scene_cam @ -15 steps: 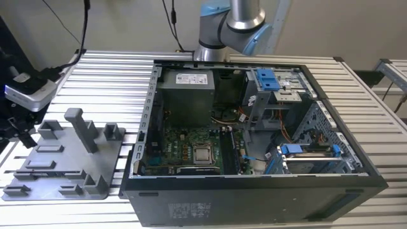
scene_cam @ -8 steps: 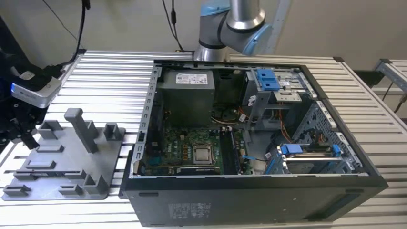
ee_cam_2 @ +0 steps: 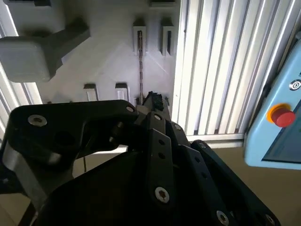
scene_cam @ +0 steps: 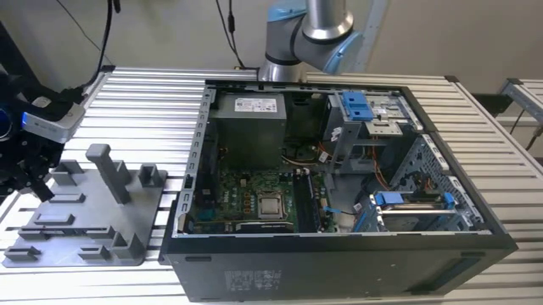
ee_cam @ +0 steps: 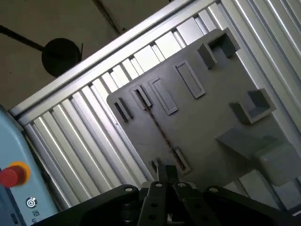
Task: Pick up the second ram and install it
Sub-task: 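Pick up the second ram and move it above second insertion slot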
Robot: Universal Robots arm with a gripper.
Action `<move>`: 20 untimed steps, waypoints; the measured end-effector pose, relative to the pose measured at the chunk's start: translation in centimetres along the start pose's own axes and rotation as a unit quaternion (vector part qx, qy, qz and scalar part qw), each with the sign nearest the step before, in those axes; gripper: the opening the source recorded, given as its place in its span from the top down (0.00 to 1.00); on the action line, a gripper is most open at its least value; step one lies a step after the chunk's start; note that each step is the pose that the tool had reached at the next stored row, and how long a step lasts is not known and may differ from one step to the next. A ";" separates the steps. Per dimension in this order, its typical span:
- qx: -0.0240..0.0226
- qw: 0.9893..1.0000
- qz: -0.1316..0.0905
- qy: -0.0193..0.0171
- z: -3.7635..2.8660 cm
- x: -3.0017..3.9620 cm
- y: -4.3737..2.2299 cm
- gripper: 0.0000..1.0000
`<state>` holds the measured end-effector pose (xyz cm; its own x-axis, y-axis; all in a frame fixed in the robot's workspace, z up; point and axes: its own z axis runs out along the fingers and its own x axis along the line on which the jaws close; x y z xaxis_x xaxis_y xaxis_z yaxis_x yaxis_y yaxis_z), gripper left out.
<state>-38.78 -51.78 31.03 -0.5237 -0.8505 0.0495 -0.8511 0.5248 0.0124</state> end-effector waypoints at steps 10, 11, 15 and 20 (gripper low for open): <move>0.004 0.997 -0.073 0.000 0.49 0.03 0.11 0.89; 0.003 0.997 -0.076 -0.001 0.53 0.04 0.13 0.89; 0.002 0.996 -0.090 -0.005 0.69 0.05 0.16 0.89; 0.003 0.991 -0.134 -0.005 0.74 0.05 0.16 0.89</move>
<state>-38.97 -51.77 30.30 -0.2798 -0.9594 0.0360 -0.9597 0.2805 0.0174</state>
